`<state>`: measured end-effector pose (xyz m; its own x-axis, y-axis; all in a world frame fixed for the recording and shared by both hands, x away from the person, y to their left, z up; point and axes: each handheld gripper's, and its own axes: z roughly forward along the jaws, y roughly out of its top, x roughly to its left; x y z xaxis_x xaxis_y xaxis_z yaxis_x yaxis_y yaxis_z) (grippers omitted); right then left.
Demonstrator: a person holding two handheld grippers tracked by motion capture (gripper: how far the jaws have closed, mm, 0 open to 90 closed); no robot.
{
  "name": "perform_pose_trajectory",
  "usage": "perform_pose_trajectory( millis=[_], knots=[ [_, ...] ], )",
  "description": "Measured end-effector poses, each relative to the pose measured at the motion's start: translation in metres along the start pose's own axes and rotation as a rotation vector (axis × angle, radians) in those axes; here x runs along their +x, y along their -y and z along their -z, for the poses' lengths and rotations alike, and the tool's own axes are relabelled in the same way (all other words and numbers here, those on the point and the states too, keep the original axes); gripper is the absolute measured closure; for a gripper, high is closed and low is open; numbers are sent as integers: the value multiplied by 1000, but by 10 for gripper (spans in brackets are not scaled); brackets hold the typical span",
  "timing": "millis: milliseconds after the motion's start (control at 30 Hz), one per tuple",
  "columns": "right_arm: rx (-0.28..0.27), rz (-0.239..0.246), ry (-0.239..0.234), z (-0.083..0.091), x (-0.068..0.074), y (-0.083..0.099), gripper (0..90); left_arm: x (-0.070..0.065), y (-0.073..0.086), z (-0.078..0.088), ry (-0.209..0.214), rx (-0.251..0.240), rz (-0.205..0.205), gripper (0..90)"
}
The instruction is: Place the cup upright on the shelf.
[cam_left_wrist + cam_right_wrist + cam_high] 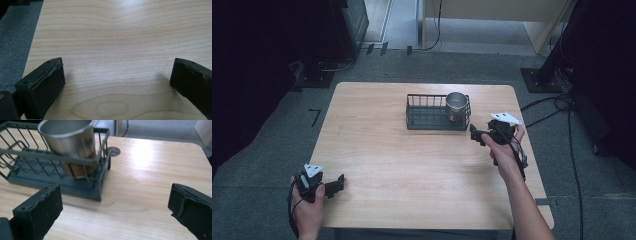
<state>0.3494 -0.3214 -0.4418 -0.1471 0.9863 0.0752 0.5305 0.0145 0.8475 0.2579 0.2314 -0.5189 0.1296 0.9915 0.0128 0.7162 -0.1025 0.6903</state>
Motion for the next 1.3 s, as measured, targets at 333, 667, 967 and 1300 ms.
perform_pose_trajectory(
  millis=[333, 667, 967, 1300],
  knots=[
    [22, -7, 17, 9, -13, 24, 0, 0, 0, 0, 0, 0, 0, 0],
    [25, -39, 36, 24, -29, 44, 0, 0, 0, 0, 0, 0, 1, 0],
    [52, -63, 58, 34, -43, 66, 0, 0, 0, 0, 0, 0, 0, 0],
    [75, -70, 74, 43, -53, 88, 0, 0, 0, 0, 0, 0, 0, 0]
  ],
)
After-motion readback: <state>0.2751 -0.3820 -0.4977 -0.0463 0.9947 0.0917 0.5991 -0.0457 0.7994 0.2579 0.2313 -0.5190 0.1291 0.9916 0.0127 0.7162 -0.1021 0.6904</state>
